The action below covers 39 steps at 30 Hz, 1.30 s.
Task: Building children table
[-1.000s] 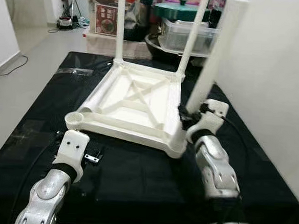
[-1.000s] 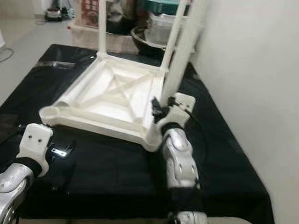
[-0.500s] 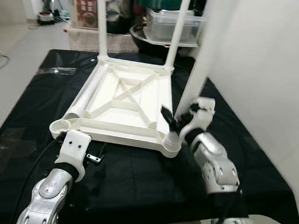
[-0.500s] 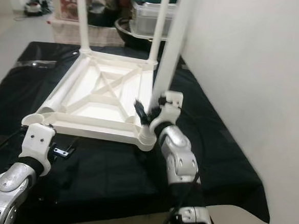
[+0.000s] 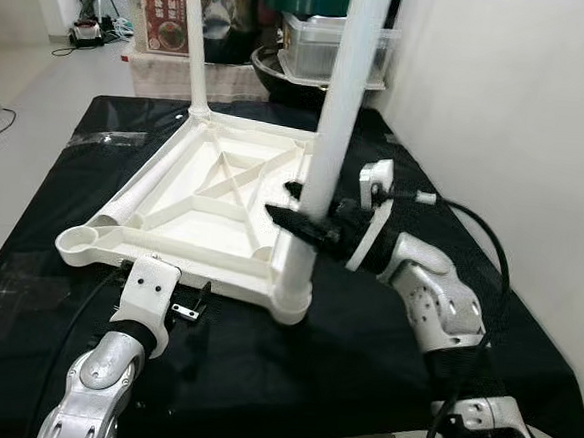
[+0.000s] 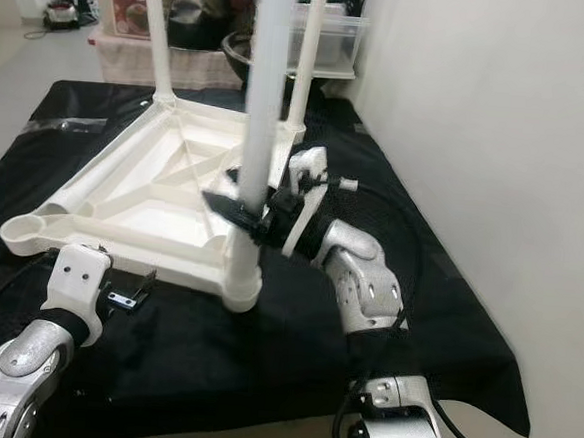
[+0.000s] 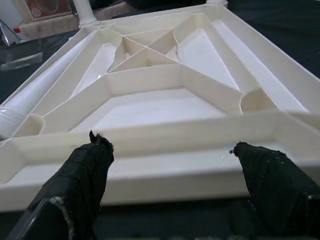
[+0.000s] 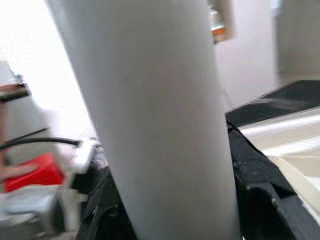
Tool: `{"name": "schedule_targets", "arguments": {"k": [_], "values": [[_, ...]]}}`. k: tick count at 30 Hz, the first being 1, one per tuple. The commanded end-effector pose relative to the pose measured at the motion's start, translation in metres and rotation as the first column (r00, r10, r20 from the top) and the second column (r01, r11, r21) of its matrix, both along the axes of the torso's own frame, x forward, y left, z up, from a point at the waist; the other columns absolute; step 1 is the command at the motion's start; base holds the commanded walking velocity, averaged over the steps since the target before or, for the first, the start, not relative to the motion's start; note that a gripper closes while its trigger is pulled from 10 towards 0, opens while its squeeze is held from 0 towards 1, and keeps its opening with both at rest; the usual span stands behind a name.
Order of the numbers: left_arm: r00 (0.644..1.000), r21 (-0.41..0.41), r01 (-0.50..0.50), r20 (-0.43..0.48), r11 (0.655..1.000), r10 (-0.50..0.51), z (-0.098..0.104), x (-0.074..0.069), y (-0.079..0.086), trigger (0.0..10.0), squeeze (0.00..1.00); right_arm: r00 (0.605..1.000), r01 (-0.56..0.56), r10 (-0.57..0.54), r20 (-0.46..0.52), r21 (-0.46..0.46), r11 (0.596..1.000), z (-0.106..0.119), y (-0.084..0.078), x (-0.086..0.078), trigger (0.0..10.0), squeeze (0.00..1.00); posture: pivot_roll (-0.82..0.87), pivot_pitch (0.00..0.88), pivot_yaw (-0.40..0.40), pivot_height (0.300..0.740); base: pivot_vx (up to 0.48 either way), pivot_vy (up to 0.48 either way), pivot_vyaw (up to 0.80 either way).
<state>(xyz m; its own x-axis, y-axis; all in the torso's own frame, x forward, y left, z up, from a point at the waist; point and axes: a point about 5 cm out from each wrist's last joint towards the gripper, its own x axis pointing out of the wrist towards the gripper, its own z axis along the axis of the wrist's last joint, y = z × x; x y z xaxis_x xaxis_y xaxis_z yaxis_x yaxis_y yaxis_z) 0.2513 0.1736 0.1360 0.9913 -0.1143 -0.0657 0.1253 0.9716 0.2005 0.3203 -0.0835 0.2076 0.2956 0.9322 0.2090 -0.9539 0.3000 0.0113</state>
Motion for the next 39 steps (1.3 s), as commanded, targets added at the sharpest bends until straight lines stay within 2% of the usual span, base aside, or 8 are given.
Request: {"name": "schedule_targets", "arguments": {"k": [1, 4, 5, 10, 20, 22, 27, 39], "values": [[1.000, -0.005, 0.010, -0.007, 1.000, -0.010, -0.002, -0.001, -0.001, 10.0, 0.00, 0.999, 0.021, -0.021, -0.049, -0.009, 1.000, -0.011, 0.009, 0.000, 0.0, 0.00, 0.14, 0.000, -0.117, 0.740, 0.000, 0.000, 0.00], [1.000, -0.006, 0.011, -0.007, 1.000, -0.011, -0.002, -0.002, -0.001, 10.0, 0.00, 0.965, 0.243, -0.247, -0.084, -0.053, 0.968, -0.019, 0.006, 0.015, 0.0, 0.00, 0.13, 0.000, -0.112, 0.740, 0.000, 0.000, 0.00], [1.000, -0.006, 0.015, -0.007, 1.000, -0.015, -0.001, -0.003, -0.001, 10.0, 0.00, 0.551, 0.798, -0.818, -0.166, -0.182, 0.575, -0.038, -0.040, 0.044, 0.0, 0.00, 0.12, 0.000, -0.105, 0.740, 0.000, 0.000, 0.00], [1.000, -0.005, 0.018, -0.009, 1.000, -0.018, 0.000, -0.004, -0.001, 10.0, 0.00, 0.147, 0.945, -0.974, -0.173, -0.267, 0.190, -0.056, -0.079, 0.028, 0.0, 0.00, 0.11, 0.000, -0.097, 0.740, 0.000, 0.000, 0.00], [1.000, 0.000, 0.024, -0.014, 1.000, -0.024, 0.000, -0.003, 0.000, 10.0, 0.00, 0.483, 0.840, -0.866, -0.133, -0.211, 0.501, -0.049, -0.034, 0.008, 10.0, 0.00, 0.10, 0.000, -0.092, 0.740, 0.000, 0.000, 0.00], [1.000, -0.001, 0.024, -0.013, 1.000, -0.024, -0.001, -0.002, -0.001, 10.0, 0.00, 0.623, 0.762, -0.763, -0.172, -0.086, 0.641, -0.027, -0.017, 0.016, 10.0, 1.00, 0.11, 0.000, -0.099, 0.740, 0.000, 0.000, 0.00], [1.000, -0.005, 0.021, -0.012, 1.000, -0.021, -0.001, -0.001, -0.001, 10.0, 0.00, 0.778, 0.623, -0.618, -0.116, 0.009, 0.782, -0.002, -0.007, 0.025, 10.0, 0.00, 0.11, 0.000, -0.103, 0.740, 0.000, 0.000, 0.00], [1.000, -0.018, 0.027, -0.005, 0.999, -0.027, 0.000, -0.002, -0.003, 10.0, 0.00, 0.974, -0.226, 0.224, -0.040, -0.084, 0.970, -0.007, 0.012, -0.024, 10.0, 0.00, 0.14, 0.000, -0.124, 0.740, 0.000, 0.000, 0.00]]}}
